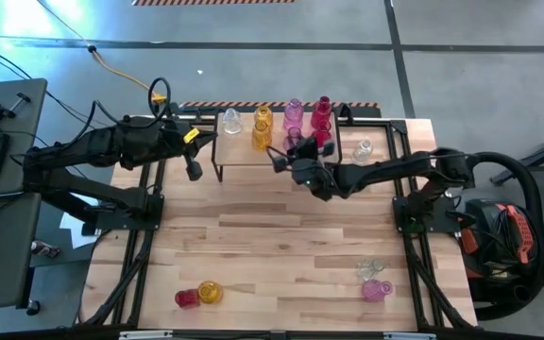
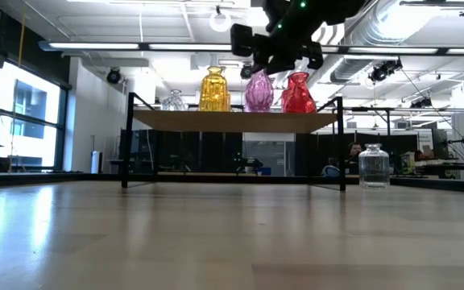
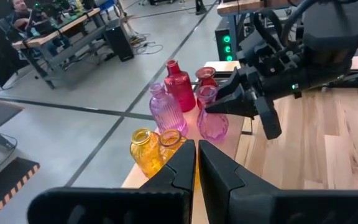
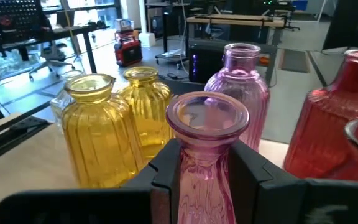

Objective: Sort vases onto shelf
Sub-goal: Put the top violet vase aligned with the other violet vase on the shelf

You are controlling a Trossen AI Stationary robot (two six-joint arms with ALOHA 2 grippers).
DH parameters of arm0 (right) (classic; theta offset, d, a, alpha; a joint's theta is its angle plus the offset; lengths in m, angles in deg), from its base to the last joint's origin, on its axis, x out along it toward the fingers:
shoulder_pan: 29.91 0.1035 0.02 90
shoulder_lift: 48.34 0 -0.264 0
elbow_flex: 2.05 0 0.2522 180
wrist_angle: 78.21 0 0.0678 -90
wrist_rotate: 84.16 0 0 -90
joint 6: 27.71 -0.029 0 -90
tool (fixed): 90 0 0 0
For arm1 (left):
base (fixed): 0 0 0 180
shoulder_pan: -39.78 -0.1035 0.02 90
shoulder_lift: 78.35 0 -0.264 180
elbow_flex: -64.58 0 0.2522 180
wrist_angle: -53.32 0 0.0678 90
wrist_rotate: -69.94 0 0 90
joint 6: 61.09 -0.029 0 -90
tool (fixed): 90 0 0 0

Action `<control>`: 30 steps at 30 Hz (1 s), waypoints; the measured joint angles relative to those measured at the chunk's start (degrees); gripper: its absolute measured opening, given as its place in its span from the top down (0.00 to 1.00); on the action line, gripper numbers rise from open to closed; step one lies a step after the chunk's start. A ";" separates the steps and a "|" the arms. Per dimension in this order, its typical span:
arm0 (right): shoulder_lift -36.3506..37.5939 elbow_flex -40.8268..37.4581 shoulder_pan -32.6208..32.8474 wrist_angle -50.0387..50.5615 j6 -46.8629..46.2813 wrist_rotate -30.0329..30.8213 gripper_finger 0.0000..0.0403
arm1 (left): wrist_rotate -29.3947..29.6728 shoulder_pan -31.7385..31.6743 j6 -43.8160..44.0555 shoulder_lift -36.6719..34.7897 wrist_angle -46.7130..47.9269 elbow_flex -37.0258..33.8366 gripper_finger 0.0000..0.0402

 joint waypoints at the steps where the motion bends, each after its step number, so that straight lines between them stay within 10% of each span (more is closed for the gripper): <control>1: -0.24 0.00 -0.29 -0.37 -0.06 -0.08 0.83 | 0.22 -0.14 0.00 0.00 -0.01 0.00 0.97; 30: -0.50 0.00 -5.15 -0.31 -0.04 -6.81 0.76 | 1.07 -2.64 -0.87 0.00 0.02 0.00 0.97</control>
